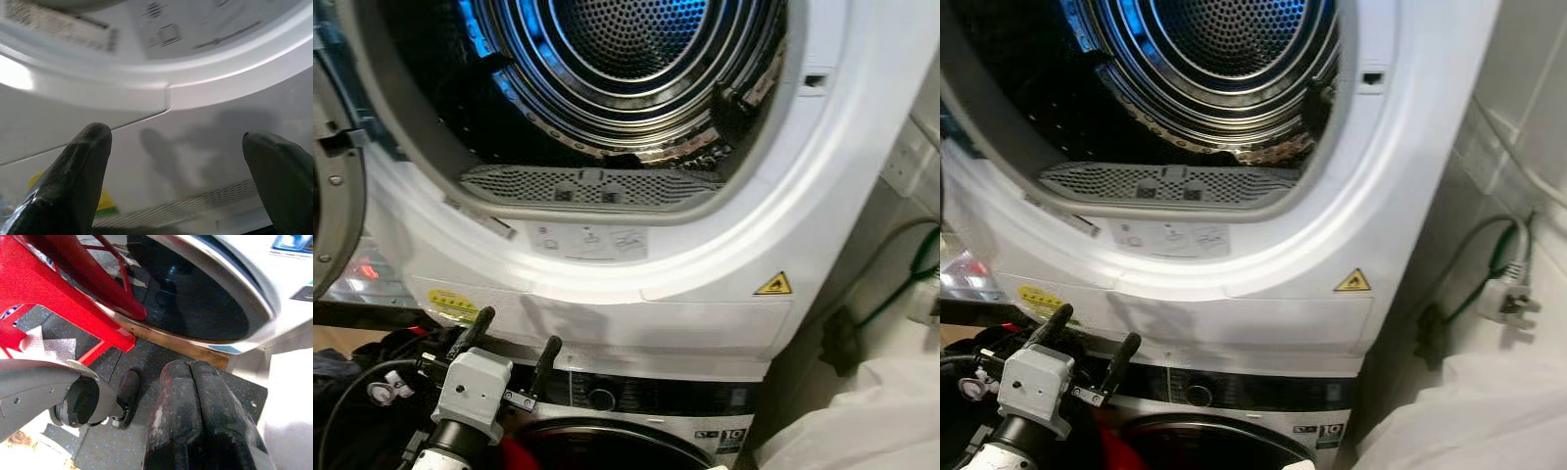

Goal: Clothes washing

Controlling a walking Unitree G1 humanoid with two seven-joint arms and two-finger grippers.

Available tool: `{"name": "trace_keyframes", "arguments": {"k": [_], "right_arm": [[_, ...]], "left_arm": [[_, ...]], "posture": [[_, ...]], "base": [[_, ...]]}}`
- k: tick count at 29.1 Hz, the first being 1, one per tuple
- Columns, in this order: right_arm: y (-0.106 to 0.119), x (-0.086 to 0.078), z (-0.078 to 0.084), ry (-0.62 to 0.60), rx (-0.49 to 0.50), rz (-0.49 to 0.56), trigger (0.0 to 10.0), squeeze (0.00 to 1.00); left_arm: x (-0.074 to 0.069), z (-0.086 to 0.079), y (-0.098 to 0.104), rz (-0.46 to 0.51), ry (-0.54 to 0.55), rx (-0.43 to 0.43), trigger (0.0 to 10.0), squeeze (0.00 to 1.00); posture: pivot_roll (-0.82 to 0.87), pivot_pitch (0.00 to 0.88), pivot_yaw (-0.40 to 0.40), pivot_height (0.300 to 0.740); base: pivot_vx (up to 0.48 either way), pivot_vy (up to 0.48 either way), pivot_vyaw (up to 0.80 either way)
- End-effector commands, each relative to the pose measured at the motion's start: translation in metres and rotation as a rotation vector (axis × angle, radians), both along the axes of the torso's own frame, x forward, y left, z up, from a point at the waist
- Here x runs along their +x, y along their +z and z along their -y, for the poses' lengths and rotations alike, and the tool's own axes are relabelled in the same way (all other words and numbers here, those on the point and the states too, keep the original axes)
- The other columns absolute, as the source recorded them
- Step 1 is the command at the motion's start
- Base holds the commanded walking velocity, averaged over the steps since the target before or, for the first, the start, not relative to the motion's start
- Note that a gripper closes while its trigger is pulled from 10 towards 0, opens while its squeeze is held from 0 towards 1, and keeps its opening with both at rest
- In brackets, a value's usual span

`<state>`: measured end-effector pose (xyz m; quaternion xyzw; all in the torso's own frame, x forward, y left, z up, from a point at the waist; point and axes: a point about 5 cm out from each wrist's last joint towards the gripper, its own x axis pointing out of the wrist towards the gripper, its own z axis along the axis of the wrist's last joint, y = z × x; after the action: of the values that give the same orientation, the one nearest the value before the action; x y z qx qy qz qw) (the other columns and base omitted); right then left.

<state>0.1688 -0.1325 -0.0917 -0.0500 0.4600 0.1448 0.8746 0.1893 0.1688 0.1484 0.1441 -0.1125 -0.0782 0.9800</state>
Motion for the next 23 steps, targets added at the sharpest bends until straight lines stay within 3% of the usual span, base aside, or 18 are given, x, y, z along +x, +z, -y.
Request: {"name": "trace_keyframes", "arguments": {"k": [1, 17, 23], "right_arm": [[-0.0013, -0.0028, -0.0011, 0.008, -0.004, -0.010, 10.0, 0.00], [-0.0017, -0.0037, -0.0019, 0.010, -0.001, -0.015, 10.0, 0.00], [-0.0018, -0.0040, -0.0019, 0.009, -0.002, -0.015, 10.0, 0.00]], "left_arm": [[0.0010, -0.0019, 0.0013, -0.002, 0.008, 0.018, 10.0, 0.00], [0.0016, -0.0028, 0.0017, 0.000, 0.010, 0.024, 10.0, 0.00], [0.0020, -0.0019, 0.0001, -0.013, -0.001, 0.042, 10.0, 0.00]], "posture": [[0.15, 0.000, 0.067, 0.740], [0.15, 0.000, 0.070, 0.740], [0.15, 0.000, 0.069, 0.740]], "base": [[0.000, 0.356, 0.00], [0.000, 0.388, 0.00], [0.000, 0.099, 0.00]]}}
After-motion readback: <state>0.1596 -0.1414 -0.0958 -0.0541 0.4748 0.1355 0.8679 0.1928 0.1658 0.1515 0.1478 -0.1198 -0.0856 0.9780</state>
